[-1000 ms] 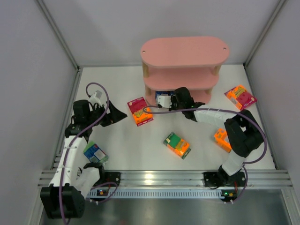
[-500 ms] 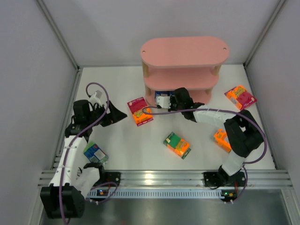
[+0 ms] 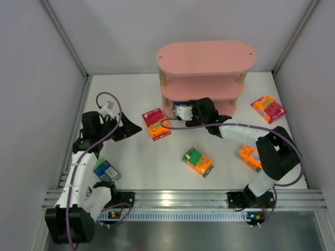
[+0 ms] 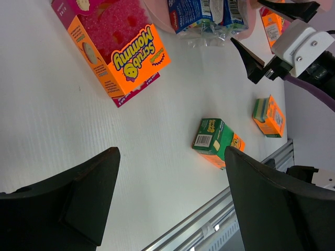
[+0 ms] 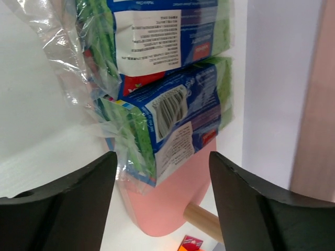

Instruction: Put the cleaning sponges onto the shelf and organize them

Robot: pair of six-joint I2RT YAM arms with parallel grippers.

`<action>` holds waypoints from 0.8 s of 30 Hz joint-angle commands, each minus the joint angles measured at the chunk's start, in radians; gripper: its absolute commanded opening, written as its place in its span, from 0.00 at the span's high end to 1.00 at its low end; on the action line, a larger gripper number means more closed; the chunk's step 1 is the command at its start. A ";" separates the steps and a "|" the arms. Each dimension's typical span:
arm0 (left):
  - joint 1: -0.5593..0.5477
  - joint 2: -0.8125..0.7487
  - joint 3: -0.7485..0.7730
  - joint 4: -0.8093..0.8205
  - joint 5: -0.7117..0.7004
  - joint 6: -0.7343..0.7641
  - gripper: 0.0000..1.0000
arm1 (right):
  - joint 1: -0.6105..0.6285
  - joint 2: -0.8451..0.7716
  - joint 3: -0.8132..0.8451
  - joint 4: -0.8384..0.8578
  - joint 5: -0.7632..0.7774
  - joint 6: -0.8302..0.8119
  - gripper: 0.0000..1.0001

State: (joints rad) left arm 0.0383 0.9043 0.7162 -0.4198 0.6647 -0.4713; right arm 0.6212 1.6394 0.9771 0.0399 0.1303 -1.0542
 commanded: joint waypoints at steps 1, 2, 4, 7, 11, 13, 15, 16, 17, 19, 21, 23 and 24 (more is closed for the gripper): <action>-0.003 -0.011 0.014 0.021 0.012 0.016 0.13 | 0.025 -0.075 -0.011 0.058 0.011 0.002 0.27; -0.003 -0.012 0.014 0.021 0.012 0.016 0.13 | 0.025 -0.082 -0.012 0.055 0.011 0.002 0.24; -0.003 -0.015 0.014 0.021 0.015 0.016 0.13 | 0.025 -0.105 -0.021 0.042 0.008 0.005 0.18; -0.003 -0.019 0.014 0.021 0.016 0.016 0.13 | 0.025 -0.142 -0.025 -0.001 -0.011 0.014 0.03; -0.003 -0.031 0.008 0.021 0.010 0.013 0.13 | 0.025 -0.206 -0.029 -0.088 -0.058 0.042 0.01; -0.002 -0.033 0.005 0.019 0.006 0.011 0.13 | 0.025 -0.231 -0.035 -0.113 -0.064 0.054 0.01; -0.003 -0.039 0.005 0.019 -0.004 0.008 0.13 | 0.028 -0.269 -0.043 -0.144 -0.077 0.066 0.01; -0.003 -0.039 0.005 0.019 -0.010 0.005 0.13 | 0.026 -0.280 -0.044 -0.153 -0.080 0.071 0.01; -0.003 -0.041 0.005 0.019 -0.025 -0.003 0.13 | 0.026 -0.297 -0.046 -0.166 -0.086 0.079 0.01; -0.003 -0.042 0.002 0.019 -0.039 -0.010 0.13 | 0.026 -0.314 -0.044 -0.207 -0.092 0.091 0.01; -0.002 -0.041 0.005 0.006 -0.100 -0.032 0.13 | 0.026 -0.337 -0.041 -0.251 -0.107 0.117 0.00; -0.003 -0.041 0.023 -0.052 -0.175 -0.043 0.13 | 0.026 -0.367 -0.032 -0.282 -0.122 0.157 0.00; -0.003 -0.042 0.032 -0.074 -0.266 -0.041 0.13 | 0.026 -0.380 -0.029 -0.297 -0.123 0.172 0.01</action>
State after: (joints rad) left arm 0.0383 0.8791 0.7162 -0.4366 0.5682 -0.4953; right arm 0.6300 1.3186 0.9295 -0.1841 0.0425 -0.9573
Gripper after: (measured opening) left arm 0.870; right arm 0.993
